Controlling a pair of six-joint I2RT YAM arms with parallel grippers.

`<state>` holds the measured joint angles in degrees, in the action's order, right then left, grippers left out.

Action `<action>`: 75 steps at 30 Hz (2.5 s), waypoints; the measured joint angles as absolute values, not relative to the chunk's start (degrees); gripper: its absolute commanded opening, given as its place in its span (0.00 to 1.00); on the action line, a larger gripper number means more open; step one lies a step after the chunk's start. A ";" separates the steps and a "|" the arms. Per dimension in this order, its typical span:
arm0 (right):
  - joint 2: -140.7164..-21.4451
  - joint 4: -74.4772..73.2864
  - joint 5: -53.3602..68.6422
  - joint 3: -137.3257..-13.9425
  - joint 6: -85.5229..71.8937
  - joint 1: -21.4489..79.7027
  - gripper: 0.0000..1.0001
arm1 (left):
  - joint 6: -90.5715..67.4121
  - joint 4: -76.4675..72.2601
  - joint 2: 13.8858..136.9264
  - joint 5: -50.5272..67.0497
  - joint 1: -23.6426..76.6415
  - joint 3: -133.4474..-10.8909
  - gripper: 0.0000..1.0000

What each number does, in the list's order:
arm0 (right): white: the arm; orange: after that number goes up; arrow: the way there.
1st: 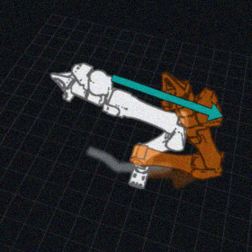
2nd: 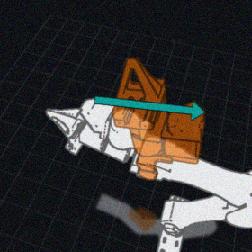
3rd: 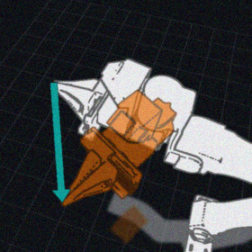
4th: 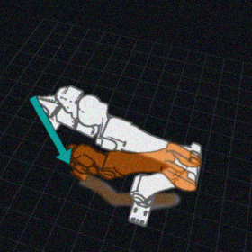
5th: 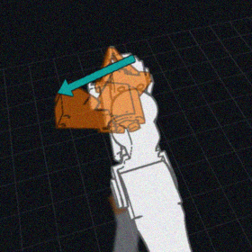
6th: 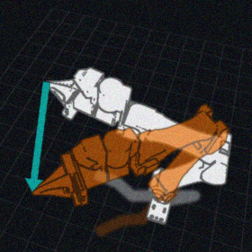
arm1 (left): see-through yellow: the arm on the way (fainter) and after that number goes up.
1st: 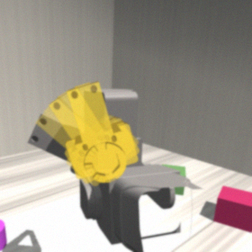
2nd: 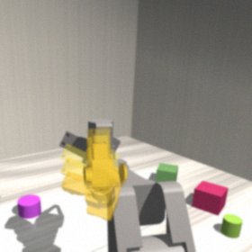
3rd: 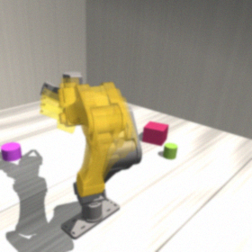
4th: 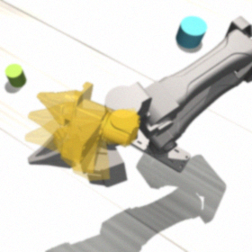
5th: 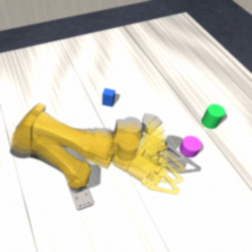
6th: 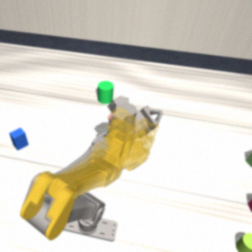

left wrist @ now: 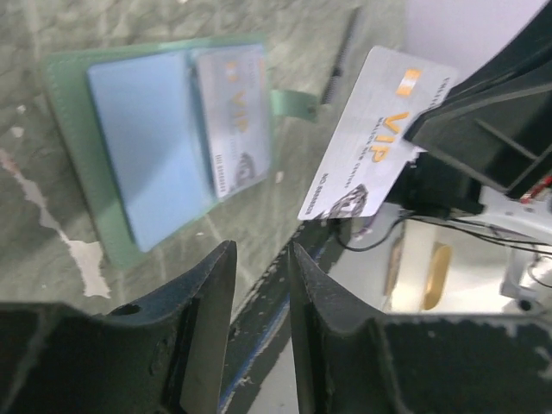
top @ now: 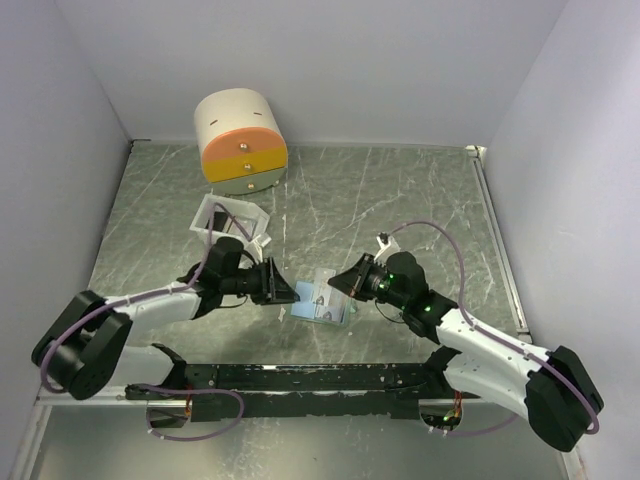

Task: Put the credit cards into the card holder
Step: Pick up the credit card from the storage box, then insert the credit card into the card holder.

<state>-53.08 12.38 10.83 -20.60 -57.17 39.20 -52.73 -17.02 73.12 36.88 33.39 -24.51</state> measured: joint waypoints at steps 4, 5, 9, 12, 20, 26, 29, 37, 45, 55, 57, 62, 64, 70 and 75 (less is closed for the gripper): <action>-55.51 9.85 8.51 -20.60 -55.37 39.20 0.00 | -49.76 -14.74 78.37 33.56 35.83 -25.61 0.30; -56.23 9.56 8.19 -20.58 -55.11 39.18 0.00 | -49.21 -14.46 79.46 32.84 36.27 -25.71 0.28; -59.05 9.61 7.49 -20.58 -54.76 39.11 0.00 | -47.31 -13.39 82.24 30.41 37.50 -25.89 0.20; -61.04 10.13 6.98 -20.56 -54.72 39.09 0.00 | -45.98 -12.58 83.55 28.60 37.93 -26.41 0.17; -64.95 12.58 5.89 -20.45 -54.63 39.05 0.00 | -43.44 -10.72 84.95 24.51 38.74 -27.07 0.12; -67.57 15.35 5.50 -19.88 -55.27 38.94 0.00 | -43.24 -10.96 85.78 24.12 38.98 -27.62 0.11; -69.17 16.53 5.52 -19.77 -55.46 38.94 0.00 | -43.27 -11.03 85.82 23.97 39.29 -27.70 0.11; -70.37 19.59 5.56 -18.22 -56.18 38.94 0.00 | -43.29 -11.14 85.82 23.33 39.92 -27.73 0.11; -72.18 23.05 6.20 -16.82 -58.15 38.89 0.00 | -43.35 -11.22 85.78 23.11 40.12 -27.73 0.10; -74.78 26.72 8.51 -15.27 -60.58 38.70 0.00 | -43.51 -11.29 85.78 23.05 40.23 -27.73 0.11; -74.94 27.29 8.78 -14.96 -60.86 38.68 0.00 | -43.53 -11.31 85.76 23.05 40.23 -27.73 0.10; -75.66 28.49 9.65 -14.66 -61.34 38.68 0.00 | -43.53 -11.29 85.76 23.03 40.23 -27.73 0.11; -76.20 28.95 9.89 -14.66 -61.54 38.68 0.00 | -43.53 -11.31 85.76 23.03 40.25 -27.70 0.11; -76.82 29.56 10.39 -14.68 -61.78 38.68 0.00 | -43.53 -11.31 85.76 23.03 40.25 -27.70 0.11; -77.76 30.52 10.94 -14.68 -62.02 38.68 0.00 | -43.53 -11.31 85.76 23.00 40.29 -27.70 0.11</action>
